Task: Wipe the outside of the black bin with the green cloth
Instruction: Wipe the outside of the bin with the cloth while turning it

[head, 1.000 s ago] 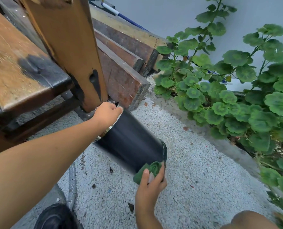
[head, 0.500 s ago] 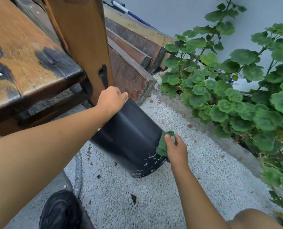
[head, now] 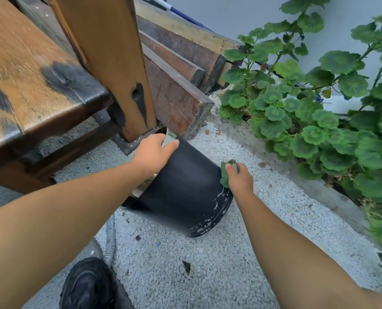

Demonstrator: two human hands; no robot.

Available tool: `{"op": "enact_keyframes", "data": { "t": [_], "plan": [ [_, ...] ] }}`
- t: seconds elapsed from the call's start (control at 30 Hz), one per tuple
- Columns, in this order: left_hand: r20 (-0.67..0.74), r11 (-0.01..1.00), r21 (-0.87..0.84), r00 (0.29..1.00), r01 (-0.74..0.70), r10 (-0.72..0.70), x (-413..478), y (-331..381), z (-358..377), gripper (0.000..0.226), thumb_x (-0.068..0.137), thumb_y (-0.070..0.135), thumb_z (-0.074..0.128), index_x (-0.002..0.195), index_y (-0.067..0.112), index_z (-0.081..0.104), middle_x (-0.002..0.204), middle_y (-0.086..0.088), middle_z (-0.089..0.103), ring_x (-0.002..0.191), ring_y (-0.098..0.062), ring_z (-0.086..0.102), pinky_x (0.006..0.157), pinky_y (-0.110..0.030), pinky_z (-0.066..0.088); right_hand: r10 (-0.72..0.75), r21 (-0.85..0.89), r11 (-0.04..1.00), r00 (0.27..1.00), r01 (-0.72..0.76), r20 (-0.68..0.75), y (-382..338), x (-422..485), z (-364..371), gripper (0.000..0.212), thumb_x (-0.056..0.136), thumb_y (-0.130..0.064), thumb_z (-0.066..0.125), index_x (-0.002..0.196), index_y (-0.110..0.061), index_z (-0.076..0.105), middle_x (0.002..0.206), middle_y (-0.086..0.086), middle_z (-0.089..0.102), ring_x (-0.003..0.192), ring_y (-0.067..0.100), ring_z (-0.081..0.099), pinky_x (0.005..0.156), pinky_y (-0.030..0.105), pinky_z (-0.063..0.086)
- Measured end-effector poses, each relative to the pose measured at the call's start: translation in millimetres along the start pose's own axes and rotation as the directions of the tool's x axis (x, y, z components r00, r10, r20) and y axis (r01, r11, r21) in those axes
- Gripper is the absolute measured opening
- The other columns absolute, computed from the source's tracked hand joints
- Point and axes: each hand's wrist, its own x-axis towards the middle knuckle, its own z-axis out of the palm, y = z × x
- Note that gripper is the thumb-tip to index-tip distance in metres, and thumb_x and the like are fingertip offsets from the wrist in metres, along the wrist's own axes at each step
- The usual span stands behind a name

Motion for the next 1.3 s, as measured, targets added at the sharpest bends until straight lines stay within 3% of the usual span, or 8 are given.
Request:
{"op": "enact_keyframes", "data": {
  "t": [0.2, 0.3, 0.4, 0.57, 0.7, 0.9, 1.1, 1.3],
  "plan": [
    [0.025, 0.995, -0.086, 0.998, 0.053, -0.051, 18.2, 3.9, -0.1, 0.045, 0.095, 0.036, 0.055, 0.067, 0.012, 0.031, 0.065, -0.010, 0.030, 0.060, -0.020, 0.032, 0.059, -0.034, 0.024, -0.078, 0.028, 0.996, 0.995, 0.080, -0.068, 42.7, -53.8, 19.2, 0.063, 0.098, -0.059, 0.043, 0.153, -0.035, 0.024, 0.145, 0.010, 0.033, 0.115, 0.033, 0.056, 0.088, 0.049, 0.056],
    [0.011, 0.995, -0.066, 0.997, 0.077, -0.077, 29.0, 7.8, 4.0, 0.049, 0.095, 0.036, 0.056, 0.065, 0.015, 0.023, 0.066, -0.008, 0.027, 0.061, -0.020, 0.030, 0.061, -0.033, 0.022, -0.115, 0.085, 0.989, 0.992, 0.120, -0.054, 66.0, -86.6, 35.1, 0.070, 0.098, -0.055, 0.046, 0.156, -0.039, 0.010, 0.153, 0.006, 0.023, 0.124, 0.026, 0.055, 0.088, 0.037, 0.055],
    [0.016, 0.990, -0.080, 0.993, 0.114, -0.113, 37.0, 6.0, 5.9, 0.047, 0.095, 0.037, 0.055, 0.067, 0.014, 0.025, 0.069, -0.011, 0.028, 0.064, -0.021, 0.031, 0.063, -0.036, 0.023, -0.109, 0.188, 0.976, 0.994, 0.112, -0.023, 81.1, -112.1, 51.9, 0.078, 0.096, -0.051, 0.052, 0.155, -0.045, 0.003, 0.152, 0.003, 0.023, 0.104, 0.007, 0.063, 0.085, 0.025, 0.053],
    [-0.013, 0.989, -0.053, 0.990, 0.137, -0.138, 44.6, -1.8, 5.5, 0.046, 0.092, 0.042, 0.057, 0.066, 0.012, 0.036, 0.064, -0.008, 0.036, 0.060, -0.021, 0.036, 0.060, -0.034, 0.027, -0.045, 0.334, 0.942, 0.999, 0.040, 0.007, 81.2, -112.5, 56.5, 0.086, 0.095, -0.038, 0.064, 0.158, -0.041, 0.006, 0.148, -0.006, 0.029, 0.103, 0.001, 0.062, 0.081, 0.014, 0.054],
    [-0.069, 0.961, -0.150, 0.968, 0.231, -0.243, 42.0, -8.4, -2.0, 0.058, 0.083, 0.047, 0.066, 0.059, 0.018, 0.022, 0.057, 0.000, 0.024, 0.053, -0.017, 0.025, 0.053, -0.031, 0.020, -0.010, 0.386, 0.922, 1.000, 0.019, -0.027, 82.0, -122.1, 64.1, 0.085, 0.092, -0.032, 0.071, 0.158, -0.030, 0.018, 0.149, -0.001, 0.040, 0.130, 0.020, 0.053, 0.103, 0.038, 0.052],
    [-0.145, 0.960, 0.034, 0.952, 0.278, -0.270, 21.9, -19.5, -10.4, 0.048, 0.092, 0.046, 0.052, 0.056, 0.017, 0.040, 0.058, -0.001, 0.045, 0.065, -0.027, 0.047, 0.056, -0.034, 0.029, -0.011, 0.323, 0.946, 0.999, 0.025, -0.046, 62.9, -114.3, 63.5, 0.069, 0.091, -0.032, 0.072, 0.149, -0.020, 0.036, 0.131, 0.001, 0.047, 0.117, 0.016, 0.053, 0.076, 0.006, 0.041],
    [-0.138, 0.961, 0.196, 0.976, 0.195, -0.170, 7.9, -12.3, -21.5, 0.053, 0.093, 0.047, 0.049, 0.055, 0.014, 0.031, 0.053, -0.002, 0.040, 0.056, -0.025, 0.042, 0.051, -0.036, 0.027, 0.005, 0.093, 0.996, 1.000, -0.006, 0.010, 35.6, -79.6, 31.0, 0.055, 0.093, -0.046, 0.065, 0.132, -0.012, 0.045, 0.125, 0.015, 0.054, 0.101, 0.028, 0.059, 0.077, 0.034, 0.049],
    [0.127, 0.983, 0.001, 0.975, 0.186, -0.184, 11.7, 10.9, -28.8, 0.054, 0.083, 0.038, 0.069, 0.057, 0.017, 0.027, 0.059, -0.003, 0.026, 0.054, -0.020, 0.027, 0.057, -0.032, 0.022, 0.188, -0.032, 0.982, 0.970, -0.186, 0.155, 15.6, -19.9, 19.9, 0.064, 0.093, -0.050, 0.062, 0.136, -0.006, 0.044, 0.127, 0.016, 0.057, 0.107, 0.033, 0.059, 0.090, 0.043, 0.052]
  ]
}}
